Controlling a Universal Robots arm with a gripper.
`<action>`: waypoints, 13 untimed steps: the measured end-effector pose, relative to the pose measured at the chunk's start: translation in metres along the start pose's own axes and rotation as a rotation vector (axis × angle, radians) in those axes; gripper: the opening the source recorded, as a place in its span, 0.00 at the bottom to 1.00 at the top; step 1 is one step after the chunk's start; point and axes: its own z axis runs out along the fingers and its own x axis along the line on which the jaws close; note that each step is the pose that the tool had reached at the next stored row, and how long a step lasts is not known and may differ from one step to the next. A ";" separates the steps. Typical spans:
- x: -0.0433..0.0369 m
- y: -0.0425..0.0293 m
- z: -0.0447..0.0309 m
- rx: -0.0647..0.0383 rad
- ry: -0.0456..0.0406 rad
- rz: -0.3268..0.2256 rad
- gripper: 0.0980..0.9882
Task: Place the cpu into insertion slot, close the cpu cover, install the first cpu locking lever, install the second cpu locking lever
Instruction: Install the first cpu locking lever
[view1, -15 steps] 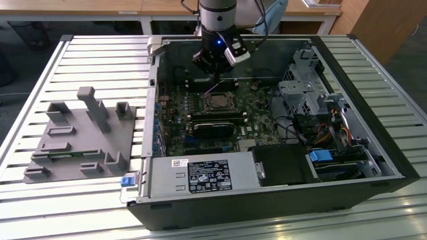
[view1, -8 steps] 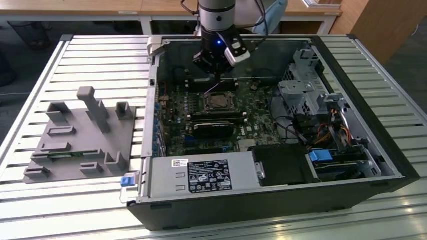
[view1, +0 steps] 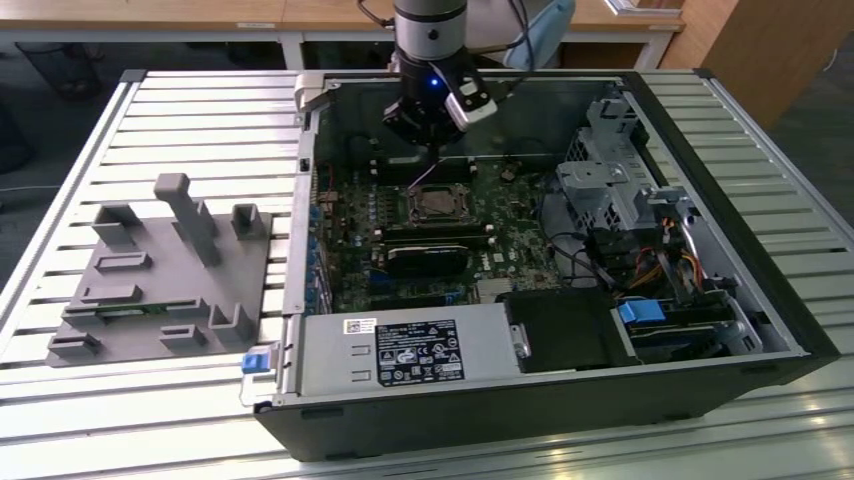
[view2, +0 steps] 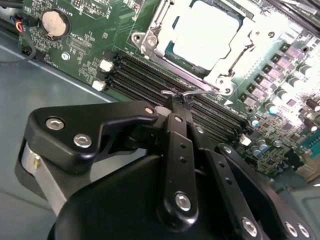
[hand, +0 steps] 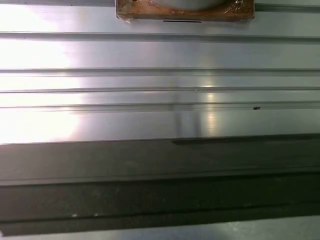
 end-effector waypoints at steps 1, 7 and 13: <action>0.0006 0.0000 -0.0005 -0.002 0.0001 0.000 0.01; 0.0030 0.0003 -0.0052 -0.013 0.0007 0.001 0.01; 0.0083 0.0004 -0.0074 -0.022 0.0011 0.002 0.01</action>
